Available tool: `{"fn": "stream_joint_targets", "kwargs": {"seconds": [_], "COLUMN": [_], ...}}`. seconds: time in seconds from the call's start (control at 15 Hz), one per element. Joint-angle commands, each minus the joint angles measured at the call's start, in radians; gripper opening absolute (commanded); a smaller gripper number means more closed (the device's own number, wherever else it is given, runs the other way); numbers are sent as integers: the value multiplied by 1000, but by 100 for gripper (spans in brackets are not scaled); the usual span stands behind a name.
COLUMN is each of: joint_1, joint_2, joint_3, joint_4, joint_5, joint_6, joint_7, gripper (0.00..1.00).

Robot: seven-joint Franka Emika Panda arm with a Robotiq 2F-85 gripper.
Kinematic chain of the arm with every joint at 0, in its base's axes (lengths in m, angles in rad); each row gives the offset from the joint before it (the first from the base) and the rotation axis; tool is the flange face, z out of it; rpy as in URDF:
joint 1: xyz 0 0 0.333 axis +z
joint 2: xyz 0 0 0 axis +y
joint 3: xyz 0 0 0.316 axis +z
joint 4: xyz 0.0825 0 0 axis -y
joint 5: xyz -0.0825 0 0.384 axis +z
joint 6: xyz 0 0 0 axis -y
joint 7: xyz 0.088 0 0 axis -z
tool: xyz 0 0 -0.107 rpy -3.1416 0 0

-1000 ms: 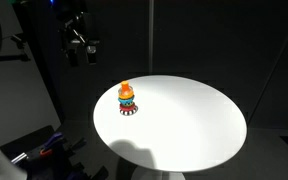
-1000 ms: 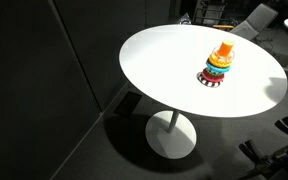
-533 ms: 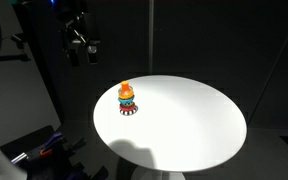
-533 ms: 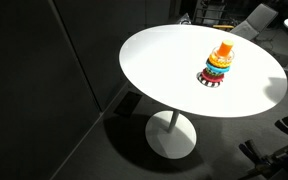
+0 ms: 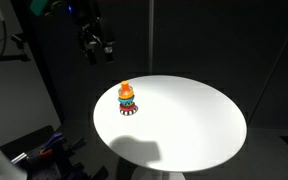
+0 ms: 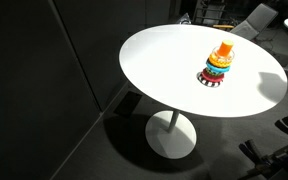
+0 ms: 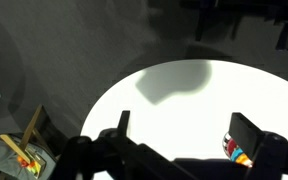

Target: Remove the plastic ring from the orange rod and put it on the table

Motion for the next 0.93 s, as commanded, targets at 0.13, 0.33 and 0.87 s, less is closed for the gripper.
{"fn": "stream_joint_targets", "kwargs": {"seconds": [0.13, 0.33, 0.87], "joint_1": [29, 45, 42], "joint_2": [102, 153, 214], "joint_3": [-41, -61, -49], "joint_4": [35, 47, 69], "joint_5": [116, 213, 303], "joint_6": [150, 205, 200], "joint_7": [0, -26, -30], "gripper": [100, 100, 100]}}
